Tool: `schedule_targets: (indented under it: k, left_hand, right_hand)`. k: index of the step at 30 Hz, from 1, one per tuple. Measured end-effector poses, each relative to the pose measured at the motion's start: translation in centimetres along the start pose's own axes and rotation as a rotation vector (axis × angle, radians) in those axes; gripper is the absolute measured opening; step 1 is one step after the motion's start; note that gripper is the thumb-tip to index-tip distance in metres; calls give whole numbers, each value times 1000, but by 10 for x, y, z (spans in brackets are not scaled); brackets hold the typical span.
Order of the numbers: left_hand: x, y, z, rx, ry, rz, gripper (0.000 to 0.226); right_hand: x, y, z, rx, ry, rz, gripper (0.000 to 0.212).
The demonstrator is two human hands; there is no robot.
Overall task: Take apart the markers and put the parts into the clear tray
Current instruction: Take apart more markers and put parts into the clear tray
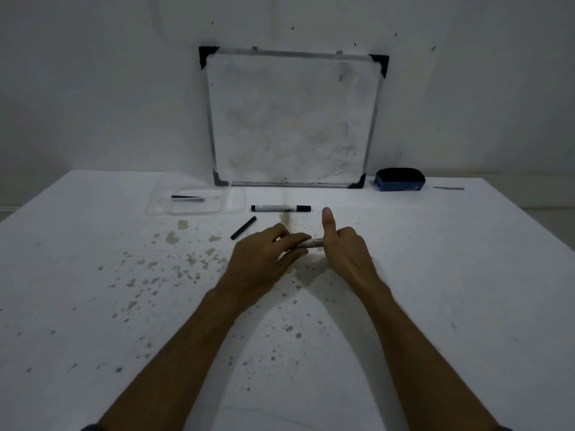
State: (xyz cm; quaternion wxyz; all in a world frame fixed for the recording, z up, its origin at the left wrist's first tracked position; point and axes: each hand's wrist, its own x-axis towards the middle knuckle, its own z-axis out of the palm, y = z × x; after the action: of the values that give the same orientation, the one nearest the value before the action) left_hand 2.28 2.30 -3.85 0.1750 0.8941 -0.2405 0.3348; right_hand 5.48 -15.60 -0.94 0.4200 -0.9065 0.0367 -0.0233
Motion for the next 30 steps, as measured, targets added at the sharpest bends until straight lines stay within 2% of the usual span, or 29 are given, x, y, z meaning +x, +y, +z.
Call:
schedule_targets:
  k: [3,5,9,11,12,14,17,20,22,24,26,28,30]
  left_hand:
    - [2,-3,-4,27,12,9,47]
    - [5,2,-9,-82,-67,-81,49]
    - [6,5,-26,-748,-451,-552,42]
    - [3,6,-30,-877,-454,-616,38]
    - [1,7,-28,-858,-402,-621,35]
    - [-1,7,-21,-676,-261,-560,35]
    - [-3,1,-12,-303,-123,-309,42]
    - [-4,-7,-10,-70,-8,-69,39]
    - [-2,-1,-11,-102,17,-41,37]
    - [4,8,-24,-457,-141,-303,31]
    - [6,7,-33,-780,-394,-576,27]
    - [3,5,-38,-859,-469,-620,28]
    - [1,7,-36,-855,-389,-630,28]
  right_hand:
    - [4,-2,5,75,36,-7,60]
    - [6,0,7,156,86,-114,48]
    - [3,12,12,171,109,-526,51]
    - [0,11,14,163,122,-584,55]
    - [1,8,14,162,118,-553,58]
    - [4,0,11,153,47,-348,64]
    - [9,-1,4,72,-82,-43,68]
    - [9,0,6,51,-56,8,61]
    - [6,2,9,86,49,-118,56]
    - [3,7,10,117,162,-405,53]
    - [1,12,8,120,164,-595,53]
    - [-1,12,10,112,138,-624,58]
    - [-2,6,11,108,100,-499,64]
